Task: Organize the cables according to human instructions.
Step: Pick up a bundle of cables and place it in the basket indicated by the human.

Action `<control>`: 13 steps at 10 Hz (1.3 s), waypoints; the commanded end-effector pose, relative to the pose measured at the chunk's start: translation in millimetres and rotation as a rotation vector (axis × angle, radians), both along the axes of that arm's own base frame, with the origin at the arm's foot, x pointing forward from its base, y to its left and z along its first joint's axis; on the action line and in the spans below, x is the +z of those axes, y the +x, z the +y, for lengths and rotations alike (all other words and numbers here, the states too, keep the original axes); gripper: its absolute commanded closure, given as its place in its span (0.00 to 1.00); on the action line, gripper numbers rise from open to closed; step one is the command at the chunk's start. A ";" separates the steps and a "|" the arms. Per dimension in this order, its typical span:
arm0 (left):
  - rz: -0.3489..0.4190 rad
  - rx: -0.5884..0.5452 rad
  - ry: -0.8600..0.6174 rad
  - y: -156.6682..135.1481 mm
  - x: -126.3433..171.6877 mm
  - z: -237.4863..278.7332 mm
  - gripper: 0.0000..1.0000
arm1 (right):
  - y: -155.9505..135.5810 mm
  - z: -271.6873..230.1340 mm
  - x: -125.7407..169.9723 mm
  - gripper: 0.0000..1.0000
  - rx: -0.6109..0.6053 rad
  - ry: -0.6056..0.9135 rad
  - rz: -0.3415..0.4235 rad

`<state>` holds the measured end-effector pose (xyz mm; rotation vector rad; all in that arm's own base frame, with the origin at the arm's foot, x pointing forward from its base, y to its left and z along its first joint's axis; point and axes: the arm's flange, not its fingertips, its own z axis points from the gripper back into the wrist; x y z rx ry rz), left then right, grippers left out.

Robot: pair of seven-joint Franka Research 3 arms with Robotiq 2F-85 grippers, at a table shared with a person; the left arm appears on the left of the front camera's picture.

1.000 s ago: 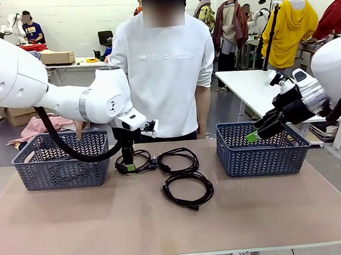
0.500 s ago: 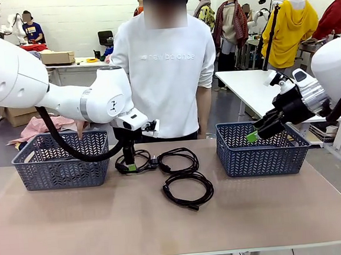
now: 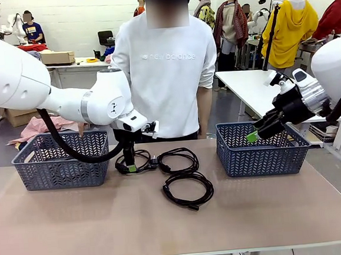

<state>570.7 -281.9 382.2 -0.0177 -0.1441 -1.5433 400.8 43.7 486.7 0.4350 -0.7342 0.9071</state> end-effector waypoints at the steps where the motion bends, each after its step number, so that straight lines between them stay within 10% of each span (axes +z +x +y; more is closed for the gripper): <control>1: -0.019 0.002 0.038 20.3 -13.4 -1.8 0.00 | 3.6 -0.5 -1.3 0.00 0.020 0.019 -0.023; 13: -0.013 0.000 0.097 49.7 -54.0 -14.8 0.00 | 3.6 -0.5 -1.3 0.00 0.020 0.019 -0.023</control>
